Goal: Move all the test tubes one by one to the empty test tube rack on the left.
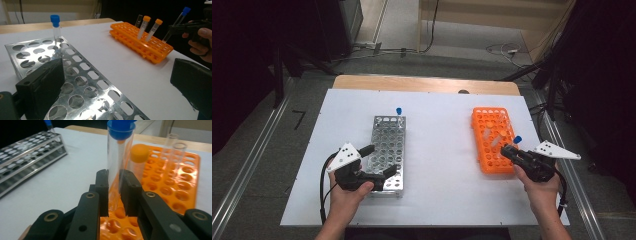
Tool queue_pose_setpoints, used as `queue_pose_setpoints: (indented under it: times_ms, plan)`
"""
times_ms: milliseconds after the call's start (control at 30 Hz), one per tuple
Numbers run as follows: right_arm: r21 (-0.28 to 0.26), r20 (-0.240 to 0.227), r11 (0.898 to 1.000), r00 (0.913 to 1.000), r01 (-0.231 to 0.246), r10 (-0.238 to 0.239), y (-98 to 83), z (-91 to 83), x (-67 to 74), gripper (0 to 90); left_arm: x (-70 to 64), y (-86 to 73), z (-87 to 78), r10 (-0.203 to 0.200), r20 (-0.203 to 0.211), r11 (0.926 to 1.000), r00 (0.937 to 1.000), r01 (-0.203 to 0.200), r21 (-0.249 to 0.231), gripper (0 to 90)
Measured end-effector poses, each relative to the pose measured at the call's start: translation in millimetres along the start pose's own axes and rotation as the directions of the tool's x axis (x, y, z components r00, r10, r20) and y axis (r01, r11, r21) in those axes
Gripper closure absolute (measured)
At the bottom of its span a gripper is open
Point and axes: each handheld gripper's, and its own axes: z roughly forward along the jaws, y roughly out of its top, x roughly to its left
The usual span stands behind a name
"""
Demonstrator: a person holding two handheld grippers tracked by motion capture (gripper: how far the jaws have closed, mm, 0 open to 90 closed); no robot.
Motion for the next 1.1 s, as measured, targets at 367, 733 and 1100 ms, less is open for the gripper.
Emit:
queue_pose_setpoints:
  times_ms: [367,733,1100]
  plan:
    - [0.028,-0.14,0.999,0.9896,0.038,-0.034,3.7,18.2,38.8,75.1,-10.4,2.9,8.2,0.016,0.012,0.9998,0.9998,-0.016,0.011,0.0]
    - [0.057,-0.225,0.995,0.9725,0.076,-0.062,3.9,34.9,68.5,75.2,-23.3,7.4,17.8,0.038,0.046,0.9989,0.9982,-0.039,0.024,0.4]
    - [0.071,-0.278,0.991,0.9563,0.113,-0.089,3.8,45.8,90.7,75.2,-36.8,10.9,27.4,0.047,0.098,0.9982,0.9941,-0.051,0.033,3.8]
